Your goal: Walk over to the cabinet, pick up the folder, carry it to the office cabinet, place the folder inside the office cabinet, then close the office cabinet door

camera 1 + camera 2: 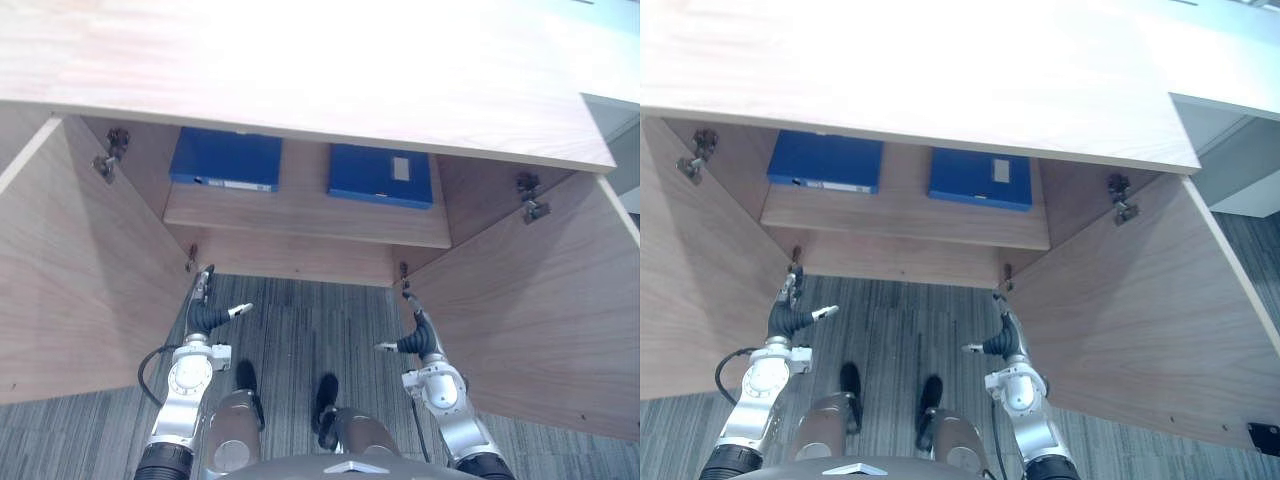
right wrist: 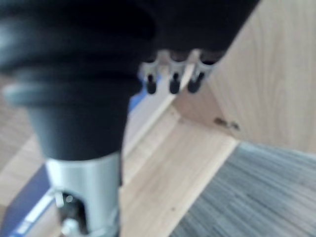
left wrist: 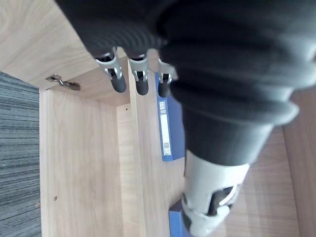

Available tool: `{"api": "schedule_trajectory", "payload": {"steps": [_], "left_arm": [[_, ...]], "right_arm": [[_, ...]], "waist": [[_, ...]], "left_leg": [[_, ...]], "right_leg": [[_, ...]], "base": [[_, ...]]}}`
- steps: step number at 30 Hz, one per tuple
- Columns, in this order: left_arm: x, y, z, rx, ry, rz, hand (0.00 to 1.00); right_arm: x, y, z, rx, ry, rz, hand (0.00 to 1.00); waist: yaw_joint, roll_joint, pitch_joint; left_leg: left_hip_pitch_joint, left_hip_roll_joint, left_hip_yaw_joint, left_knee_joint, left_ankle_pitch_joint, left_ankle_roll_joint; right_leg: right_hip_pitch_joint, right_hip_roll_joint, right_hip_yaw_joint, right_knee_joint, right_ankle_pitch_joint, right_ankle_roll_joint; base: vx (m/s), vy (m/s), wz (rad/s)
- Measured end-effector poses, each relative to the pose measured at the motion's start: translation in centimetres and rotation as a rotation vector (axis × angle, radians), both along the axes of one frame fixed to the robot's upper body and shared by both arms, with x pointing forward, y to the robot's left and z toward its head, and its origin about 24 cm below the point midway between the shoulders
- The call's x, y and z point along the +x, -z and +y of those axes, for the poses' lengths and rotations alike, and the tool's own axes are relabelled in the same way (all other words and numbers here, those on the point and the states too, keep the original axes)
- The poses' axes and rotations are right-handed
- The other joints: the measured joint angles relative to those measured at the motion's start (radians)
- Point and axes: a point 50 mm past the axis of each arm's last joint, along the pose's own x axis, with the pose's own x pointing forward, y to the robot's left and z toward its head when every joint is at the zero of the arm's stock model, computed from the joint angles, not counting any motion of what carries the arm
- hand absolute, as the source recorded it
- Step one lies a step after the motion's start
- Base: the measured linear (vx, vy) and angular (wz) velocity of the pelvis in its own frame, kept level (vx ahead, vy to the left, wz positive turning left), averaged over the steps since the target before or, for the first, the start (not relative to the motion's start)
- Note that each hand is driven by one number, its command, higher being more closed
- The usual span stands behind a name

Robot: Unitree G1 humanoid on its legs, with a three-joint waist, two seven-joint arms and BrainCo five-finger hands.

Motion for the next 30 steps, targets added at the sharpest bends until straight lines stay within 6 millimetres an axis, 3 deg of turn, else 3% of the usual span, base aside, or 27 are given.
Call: {"api": "schedule_trajectory", "payload": {"steps": [3,13,19,20,21,24,30], "left_arm": [[-0.9,1.4,0.2,0.017,0.003,0.067,0.0],[-4.7,5.6,0.9,0.039,-0.02,0.289,0.0],[-6.7,7.6,1.0,0.044,-0.003,0.406,0.0],[-7.7,8.2,1.3,0.053,-0.011,0.443,0.0],[-8.9,9.3,1.8,-0.133,-0.067,0.507,0.0],[-11.9,11.6,3.7,-0.165,-0.199,0.668,0.0],[-13.3,12.2,4.1,-0.143,-0.237,0.73,0.0]], "right_arm": [[-1.5,2.0,-0.7,0.009,0.052,0.101,0.0],[-5.8,6.1,-1.4,0.041,0.153,0.333,0.0],[-7.7,7.1,-1.9,0.099,0.26,0.395,0.0],[-8.0,7.4,-1.9,0.11,0.274,0.41,0.0],[-8.4,7.7,-2.0,0.122,0.296,0.427,0.0],[-9.0,8.2,-2.0,0.158,0.331,0.466,0.0],[-9.9,8.9,-1.9,0.194,0.371,0.509,0.0]], "waist": [[-0.004,0.001,-0.022],[-0.014,0.008,-0.081],[-0.026,0.015,-0.089],[-0.026,0.017,-0.09],[-0.028,0.02,-0.097],[-0.034,0.02,-0.099],[-0.035,0.021,-0.098]], "left_leg": [[0.065,-0.015,0.008,-0.053,0.014,0.0],[0.244,-0.075,0.021,-0.248,0.076,-0.007],[0.291,-0.101,-0.003,-0.313,0.099,-0.004],[0.3,-0.104,-0.002,-0.314,0.099,-0.003],[0.308,-0.107,0.003,-0.319,0.096,0.001],[0.327,-0.107,0.03,-0.32,0.085,0.002],[0.354,-0.107,0.083,-0.32,0.066,0.003]], "right_leg": [[0.057,-0.003,0.006,-0.047,0.017,0.007],[0.139,-0.028,0.05,-0.083,0.016,0.027],[0.16,-0.04,0.054,-0.088,0.017,0.04],[0.17,-0.041,0.056,-0.093,0.017,0.042],[0.175,-0.042,0.063,-0.095,0.017,0.044],[0.184,-0.04,0.093,-0.101,0.017,0.044],[0.184,-0.035,0.152,-0.102,0.018,0.044]], "base": [[0.01,0.018,-0.02],[0.0,0.039,-0.11],[0.01,0.054,0.0],[0.01,0.038,-0.07],[0.02,0.038,-0.09],[0.02,0.035,-0.22],[0.02,0.024,-0.25]]}}
